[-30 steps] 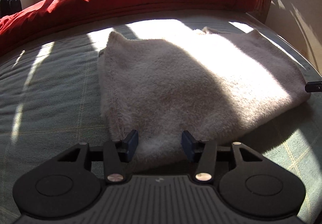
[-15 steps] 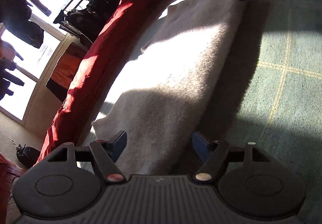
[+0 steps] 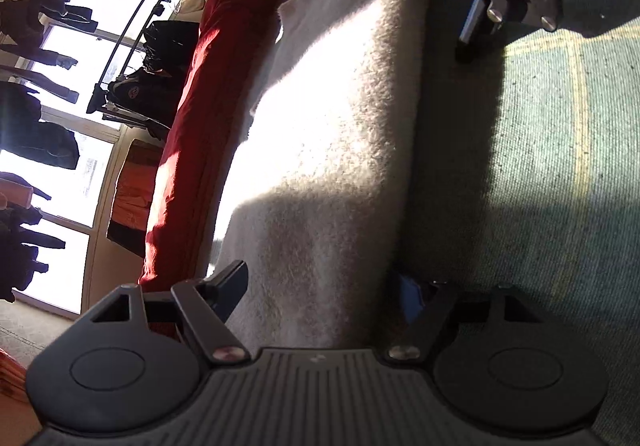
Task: Fold clothes
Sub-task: 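Roll both tools and lower them to the folded sweater's side edge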
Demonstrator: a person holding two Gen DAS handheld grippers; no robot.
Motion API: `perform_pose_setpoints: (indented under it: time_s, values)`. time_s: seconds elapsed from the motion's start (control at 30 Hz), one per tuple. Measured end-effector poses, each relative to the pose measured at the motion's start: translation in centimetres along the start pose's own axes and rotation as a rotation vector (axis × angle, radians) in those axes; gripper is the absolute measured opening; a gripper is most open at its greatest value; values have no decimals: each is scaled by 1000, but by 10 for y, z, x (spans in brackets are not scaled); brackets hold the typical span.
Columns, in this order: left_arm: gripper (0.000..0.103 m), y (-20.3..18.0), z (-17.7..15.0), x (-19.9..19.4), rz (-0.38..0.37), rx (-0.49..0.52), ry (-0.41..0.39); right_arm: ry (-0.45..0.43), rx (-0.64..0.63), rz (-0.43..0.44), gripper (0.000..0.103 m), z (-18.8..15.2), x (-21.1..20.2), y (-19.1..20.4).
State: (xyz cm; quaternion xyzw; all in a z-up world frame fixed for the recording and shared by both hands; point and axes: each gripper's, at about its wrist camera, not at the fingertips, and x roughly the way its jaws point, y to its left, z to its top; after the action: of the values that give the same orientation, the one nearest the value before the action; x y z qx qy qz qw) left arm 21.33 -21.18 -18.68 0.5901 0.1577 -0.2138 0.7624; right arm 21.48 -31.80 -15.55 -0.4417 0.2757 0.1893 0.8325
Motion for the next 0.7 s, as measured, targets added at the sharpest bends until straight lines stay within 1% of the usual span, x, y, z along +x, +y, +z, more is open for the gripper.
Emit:
perform_pose_setpoints:
  time_s: [0.07, 0.17, 0.2, 0.27, 0.3, 0.37, 0.43, 0.57, 0.6, 0.7]
  values:
    - [80, 0, 4, 5, 7, 13, -15, -20, -27, -14, 103, 5, 6, 1]
    - [83, 0, 10, 12, 16, 25, -29, -40, -45, -30, 103, 14, 16, 0]
    - [83, 1, 11, 14, 15, 22, -28, -37, -43, -35, 103, 15, 20, -2]
    - [89, 5, 9, 14, 24, 15, -29, -29, -40, -46, 103, 14, 25, -6]
    - [89, 6, 5, 13, 29, 17, -23, -21, -37, -55, 103, 12, 25, -9]
    - [89, 9, -4, 12, 41, 29, 0, 7, -28, -78, 103, 2, 26, -18]
    - [89, 11, -19, 11, 55, 34, 34, 48, -18, -105, 103, -14, 24, -30]
    - [89, 18, -44, 11, 74, 18, 107, 139, 14, -164, 103, -58, 18, -56]
    - [89, 19, -47, 11, 76, 14, 116, 152, 24, -173, 103, -66, 17, -60]
    - [89, 19, -40, 14, 95, 28, 98, 140, 18, -192, 103, -70, 17, -60]
